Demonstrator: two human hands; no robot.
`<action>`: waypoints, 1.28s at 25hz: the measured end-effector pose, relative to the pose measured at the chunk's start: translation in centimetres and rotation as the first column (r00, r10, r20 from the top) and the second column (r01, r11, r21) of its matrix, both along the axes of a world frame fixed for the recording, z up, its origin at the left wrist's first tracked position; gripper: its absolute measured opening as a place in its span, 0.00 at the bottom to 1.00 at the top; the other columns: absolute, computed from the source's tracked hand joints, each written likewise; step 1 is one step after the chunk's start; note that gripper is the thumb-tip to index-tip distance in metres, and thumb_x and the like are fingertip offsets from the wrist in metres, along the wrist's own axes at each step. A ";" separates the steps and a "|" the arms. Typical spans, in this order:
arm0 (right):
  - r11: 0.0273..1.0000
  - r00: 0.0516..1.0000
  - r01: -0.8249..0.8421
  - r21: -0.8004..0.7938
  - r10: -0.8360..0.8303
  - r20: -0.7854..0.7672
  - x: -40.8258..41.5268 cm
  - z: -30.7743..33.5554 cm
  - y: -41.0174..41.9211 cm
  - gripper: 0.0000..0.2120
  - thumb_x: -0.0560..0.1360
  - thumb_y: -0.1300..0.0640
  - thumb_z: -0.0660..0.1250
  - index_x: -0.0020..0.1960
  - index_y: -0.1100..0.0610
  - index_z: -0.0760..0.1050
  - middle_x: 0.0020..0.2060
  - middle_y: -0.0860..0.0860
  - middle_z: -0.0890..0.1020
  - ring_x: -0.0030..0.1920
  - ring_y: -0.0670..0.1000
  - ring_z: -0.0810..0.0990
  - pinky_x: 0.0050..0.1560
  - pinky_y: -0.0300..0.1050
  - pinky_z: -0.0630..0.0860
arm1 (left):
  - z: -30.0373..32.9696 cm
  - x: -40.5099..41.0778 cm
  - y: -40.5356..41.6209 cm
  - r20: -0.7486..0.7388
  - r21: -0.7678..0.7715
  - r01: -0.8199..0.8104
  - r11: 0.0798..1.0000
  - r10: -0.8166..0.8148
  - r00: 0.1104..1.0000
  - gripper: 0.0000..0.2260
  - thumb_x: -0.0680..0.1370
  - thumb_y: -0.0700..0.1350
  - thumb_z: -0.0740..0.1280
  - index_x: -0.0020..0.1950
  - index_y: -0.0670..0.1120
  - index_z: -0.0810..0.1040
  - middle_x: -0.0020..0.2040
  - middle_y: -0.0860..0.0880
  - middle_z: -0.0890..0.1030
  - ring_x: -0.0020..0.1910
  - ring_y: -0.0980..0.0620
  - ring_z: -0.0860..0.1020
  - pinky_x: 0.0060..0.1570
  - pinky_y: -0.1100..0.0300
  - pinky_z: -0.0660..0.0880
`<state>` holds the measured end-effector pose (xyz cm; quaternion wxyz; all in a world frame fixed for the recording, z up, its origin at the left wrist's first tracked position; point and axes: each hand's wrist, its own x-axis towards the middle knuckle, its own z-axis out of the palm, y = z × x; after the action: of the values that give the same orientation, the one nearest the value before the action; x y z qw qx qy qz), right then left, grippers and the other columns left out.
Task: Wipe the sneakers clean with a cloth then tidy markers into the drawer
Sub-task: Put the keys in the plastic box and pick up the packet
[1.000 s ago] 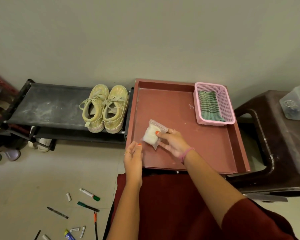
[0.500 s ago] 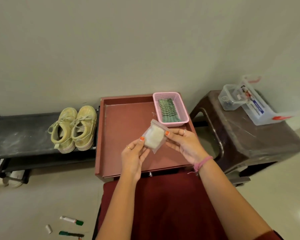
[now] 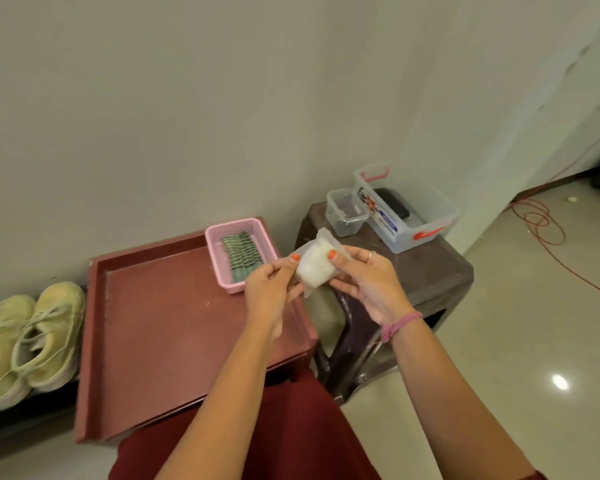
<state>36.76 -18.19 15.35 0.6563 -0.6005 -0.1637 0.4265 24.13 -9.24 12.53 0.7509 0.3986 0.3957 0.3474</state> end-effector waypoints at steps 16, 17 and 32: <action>0.829 0.807 0.553 -0.085 -0.508 0.299 25.9 0.3 -0.6 0.09 0.72 0.69 0.68 0.44 0.56 0.74 0.45 0.58 0.80 0.40 0.50 0.81 0.46 0.44 0.82 | -2.4 21.5 1.7 -0.727 0.566 0.710 0.420 -0.151 0.669 0.26 0.77 0.52 0.69 0.73 0.52 0.67 0.74 0.49 0.64 0.72 0.50 0.66 0.70 0.54 0.66; 0.824 0.797 0.549 -0.140 -0.466 0.383 27.0 0.1 -0.1 0.10 0.72 0.70 0.67 0.43 0.56 0.75 0.43 0.57 0.80 0.38 0.51 0.81 0.47 0.46 0.82 | -2.8 22.4 1.7 -0.778 0.553 0.768 0.323 -0.129 0.615 0.28 0.77 0.54 0.68 0.75 0.53 0.64 0.77 0.48 0.58 0.75 0.48 0.60 0.73 0.50 0.62; 0.621 0.793 0.090 -0.778 0.429 0.434 33.6 -4.0 6.5 0.11 0.71 0.67 0.71 0.53 0.66 0.80 0.53 0.59 0.82 0.54 0.57 0.81 0.57 0.50 0.78 | -6.1 26.5 1.2 -0.774 0.535 0.763 0.362 -0.153 0.615 0.16 0.80 0.51 0.64 0.67 0.53 0.75 0.80 0.53 0.47 0.78 0.42 0.49 0.72 0.47 0.60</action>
<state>70.35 -11.68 11.30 0.2088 -0.9005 -0.2189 0.3124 50.59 -8.08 6.41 0.3591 0.8923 0.2548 0.1001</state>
